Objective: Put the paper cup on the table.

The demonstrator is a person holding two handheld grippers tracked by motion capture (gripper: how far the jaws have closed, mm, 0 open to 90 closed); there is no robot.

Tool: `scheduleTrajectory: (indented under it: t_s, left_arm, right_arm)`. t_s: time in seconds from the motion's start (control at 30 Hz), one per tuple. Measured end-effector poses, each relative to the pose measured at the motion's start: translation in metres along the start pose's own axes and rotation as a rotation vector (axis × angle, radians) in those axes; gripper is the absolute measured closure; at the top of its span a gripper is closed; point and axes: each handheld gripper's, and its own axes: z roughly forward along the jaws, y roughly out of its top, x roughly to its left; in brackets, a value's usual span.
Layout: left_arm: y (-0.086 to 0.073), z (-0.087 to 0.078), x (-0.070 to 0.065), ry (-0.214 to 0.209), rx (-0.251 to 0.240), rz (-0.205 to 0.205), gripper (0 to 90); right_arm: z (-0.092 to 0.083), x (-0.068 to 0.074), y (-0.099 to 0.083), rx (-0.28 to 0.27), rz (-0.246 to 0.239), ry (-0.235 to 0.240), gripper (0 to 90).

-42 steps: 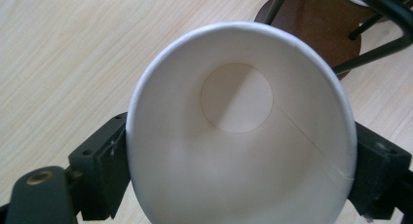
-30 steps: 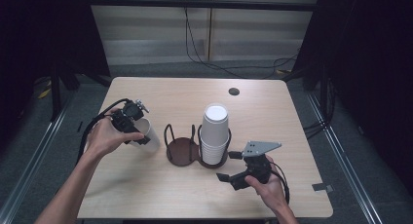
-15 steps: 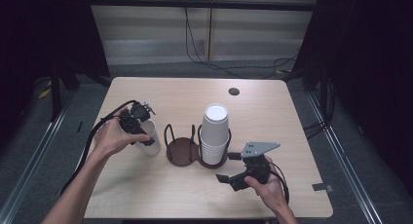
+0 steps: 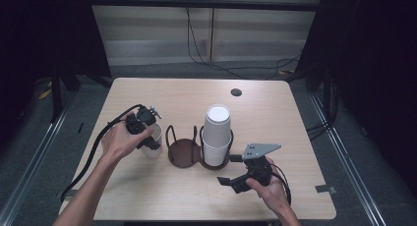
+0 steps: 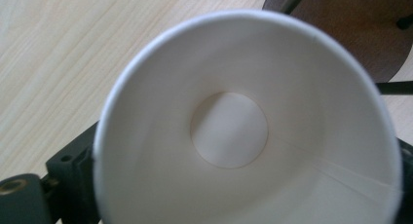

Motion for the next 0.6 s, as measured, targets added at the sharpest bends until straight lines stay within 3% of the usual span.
scheduleTrajectory:
  t_s: [0.07,0.1,0.13,0.5,0.6]
  left_arm:
    - [-0.002,0.002,0.0,0.003,0.01,-0.007,7.1]
    - [-0.006,0.005,0.001,-0.029,0.007,-0.002,8.5]
    - [-0.006,0.005,0.001,-0.029,0.007,-0.002,9.5]
    - [-0.024,0.008,0.005,-0.068,-0.045,-0.014,8.9]
    - [-0.03,0.006,0.007,-0.083,-0.06,-0.022,13.7]
  right_arm:
    - [0.0,0.0,0.0,-0.001,0.002,-0.001,14.6]
    - [-0.001,0.0,0.0,-0.002,0.004,-0.003,14.6]
    - [-0.001,0.0,0.0,-0.002,0.004,-0.003,14.6]
    - [0.0,0.0,0.0,-0.001,0.008,-0.003,14.6]
    - [0.0,0.0,0.0,-0.004,0.009,-0.004,14.6]
